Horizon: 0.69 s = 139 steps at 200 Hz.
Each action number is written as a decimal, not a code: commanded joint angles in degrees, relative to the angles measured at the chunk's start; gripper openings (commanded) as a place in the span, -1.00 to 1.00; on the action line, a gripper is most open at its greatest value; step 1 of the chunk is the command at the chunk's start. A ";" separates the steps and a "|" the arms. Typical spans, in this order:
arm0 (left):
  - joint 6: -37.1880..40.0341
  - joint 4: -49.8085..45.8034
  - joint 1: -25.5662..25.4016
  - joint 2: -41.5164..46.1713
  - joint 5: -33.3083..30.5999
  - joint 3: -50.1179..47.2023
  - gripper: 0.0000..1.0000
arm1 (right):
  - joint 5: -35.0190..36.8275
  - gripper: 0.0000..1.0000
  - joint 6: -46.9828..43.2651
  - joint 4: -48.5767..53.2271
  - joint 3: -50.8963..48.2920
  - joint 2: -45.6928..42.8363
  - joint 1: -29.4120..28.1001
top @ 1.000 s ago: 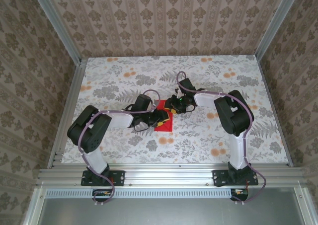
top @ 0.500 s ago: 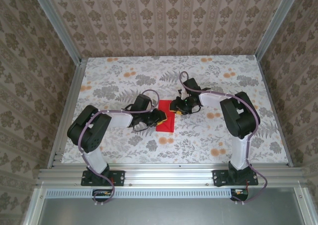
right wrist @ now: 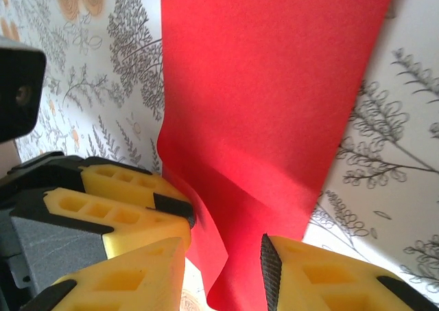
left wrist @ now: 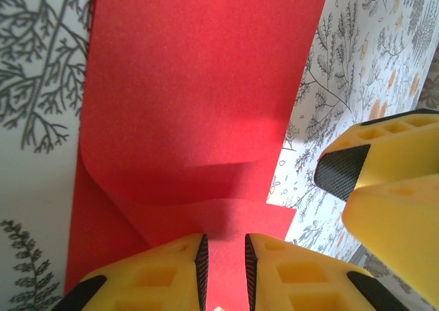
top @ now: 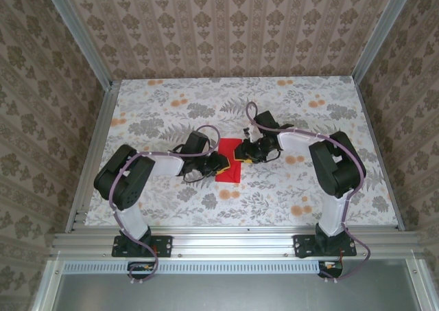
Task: Fold a paper plane with a square sheet of paper (pick it up from the middle)
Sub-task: Fold the triangle a second time at the center of the table.
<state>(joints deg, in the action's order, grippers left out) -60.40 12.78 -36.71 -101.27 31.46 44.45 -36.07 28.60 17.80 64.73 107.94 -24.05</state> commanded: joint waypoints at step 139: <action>1.16 -0.83 0.15 -0.06 -0.66 1.40 -0.57 | -4.89 -0.49 -1.29 1.00 0.53 4.00 -2.50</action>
<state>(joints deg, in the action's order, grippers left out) -60.38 12.38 -36.71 -101.27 31.29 44.51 -38.04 27.16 18.65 64.75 110.78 -26.06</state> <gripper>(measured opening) 0.215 0.275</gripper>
